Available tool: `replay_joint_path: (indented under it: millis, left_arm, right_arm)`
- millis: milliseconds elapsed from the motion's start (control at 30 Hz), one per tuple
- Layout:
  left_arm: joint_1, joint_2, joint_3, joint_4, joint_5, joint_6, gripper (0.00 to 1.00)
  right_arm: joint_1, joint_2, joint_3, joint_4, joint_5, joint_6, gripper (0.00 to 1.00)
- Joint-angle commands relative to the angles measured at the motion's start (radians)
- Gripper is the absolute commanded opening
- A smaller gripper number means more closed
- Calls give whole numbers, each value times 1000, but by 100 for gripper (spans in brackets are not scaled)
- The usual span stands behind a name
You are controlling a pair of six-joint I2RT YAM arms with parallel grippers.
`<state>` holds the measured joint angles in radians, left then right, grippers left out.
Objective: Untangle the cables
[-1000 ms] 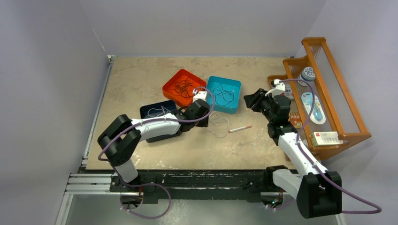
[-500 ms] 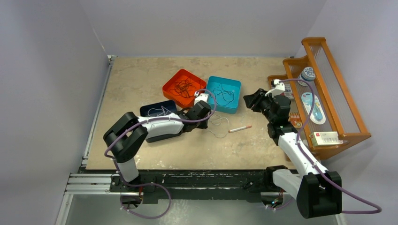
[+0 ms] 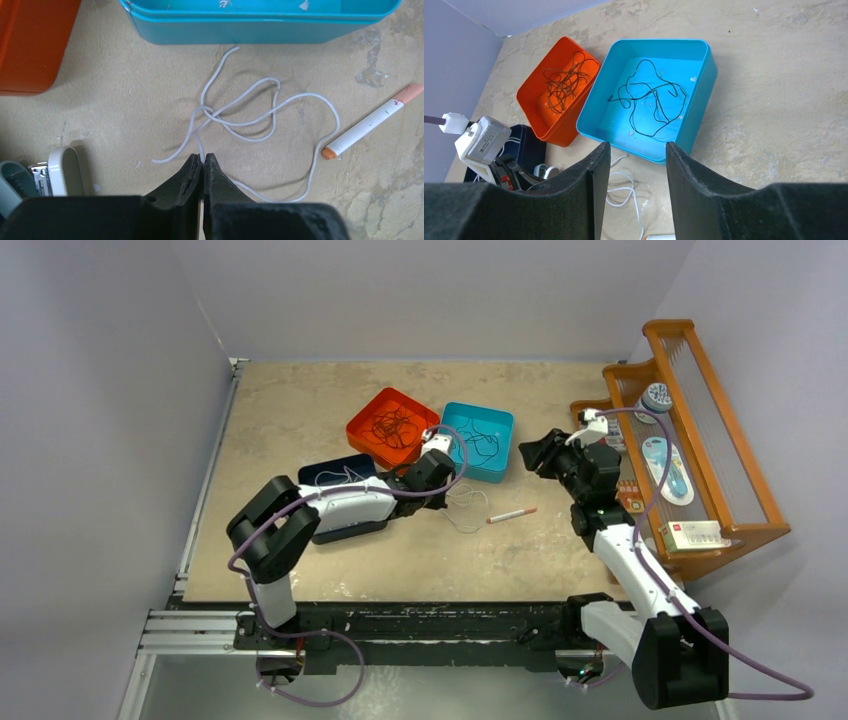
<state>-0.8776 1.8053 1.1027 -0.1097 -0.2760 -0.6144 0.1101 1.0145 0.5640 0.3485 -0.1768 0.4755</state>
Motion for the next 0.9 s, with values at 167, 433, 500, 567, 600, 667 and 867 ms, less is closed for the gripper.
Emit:
replay_joint_path:
  millis: [167,433,500,567,600,667,867]
  left_arm:
    - [2,-179,97,-32,46,141,0]
    - [2,-277,165,-137,73,263,0]
    - [2,-294,180,-158,76,282,0]
    - [2,-308,196,-172,81,295,0]
    - [2,-315,202,-176,82,298,0]
    - [2,-324,212,-183,77,296,0]
    - [2,-341,234,-201,56,283,0]
  right_arm:
    - [-4,-43,-13,161,-170,-99,50]
    - [15,28,9,191,-323,-156,55]
    - [37,53,21,179,-332,-180,56]
    - [72,72,38,163,-325,-209,57]
    - [95,83,46,159,-315,-221,57]
    - [145,107,61,151,-293,-244,59]
    - [211,155,49,209,-304,-228,66]
